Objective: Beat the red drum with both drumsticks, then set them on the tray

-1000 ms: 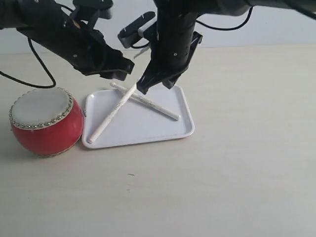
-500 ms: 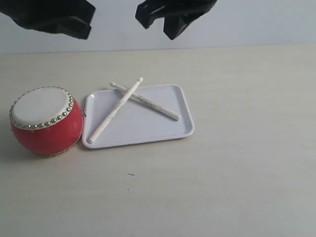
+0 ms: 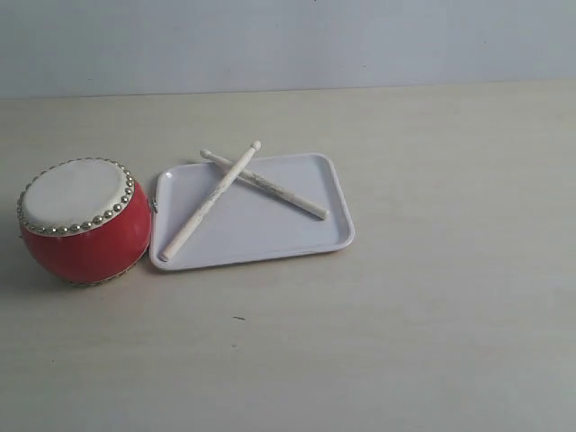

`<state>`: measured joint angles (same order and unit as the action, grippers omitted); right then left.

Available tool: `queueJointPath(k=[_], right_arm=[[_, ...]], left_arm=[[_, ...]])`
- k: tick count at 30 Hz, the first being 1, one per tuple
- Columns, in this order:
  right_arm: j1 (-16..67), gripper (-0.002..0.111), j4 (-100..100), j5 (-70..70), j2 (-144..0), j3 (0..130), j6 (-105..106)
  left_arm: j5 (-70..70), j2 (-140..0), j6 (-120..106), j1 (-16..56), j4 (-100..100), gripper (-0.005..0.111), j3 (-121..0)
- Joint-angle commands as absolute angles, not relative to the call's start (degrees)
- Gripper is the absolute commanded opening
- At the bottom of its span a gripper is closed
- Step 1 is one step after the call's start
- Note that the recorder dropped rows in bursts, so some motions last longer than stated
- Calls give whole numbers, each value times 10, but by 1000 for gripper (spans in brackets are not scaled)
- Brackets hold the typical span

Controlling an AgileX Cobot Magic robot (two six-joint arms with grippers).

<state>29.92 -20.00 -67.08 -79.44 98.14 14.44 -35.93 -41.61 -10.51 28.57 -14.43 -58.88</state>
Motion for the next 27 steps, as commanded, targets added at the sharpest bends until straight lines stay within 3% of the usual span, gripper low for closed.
queueJointPath(k=[1,13,20,27], right_arm=[[300,0,-254,-599,-717,916,193],[300,0,-388,-263,-376,524,306],[300,0,-496,-185,-155,333,422],[300,0,-528,-106,-44,174,420]], left_arm=[[-302,-289,-101,287,-143,1,-535],[-280,-24,-101,286,-199,1,-351],[-221,0,-105,286,-283,1,-234],[-197,0,-130,286,-299,1,-150]])
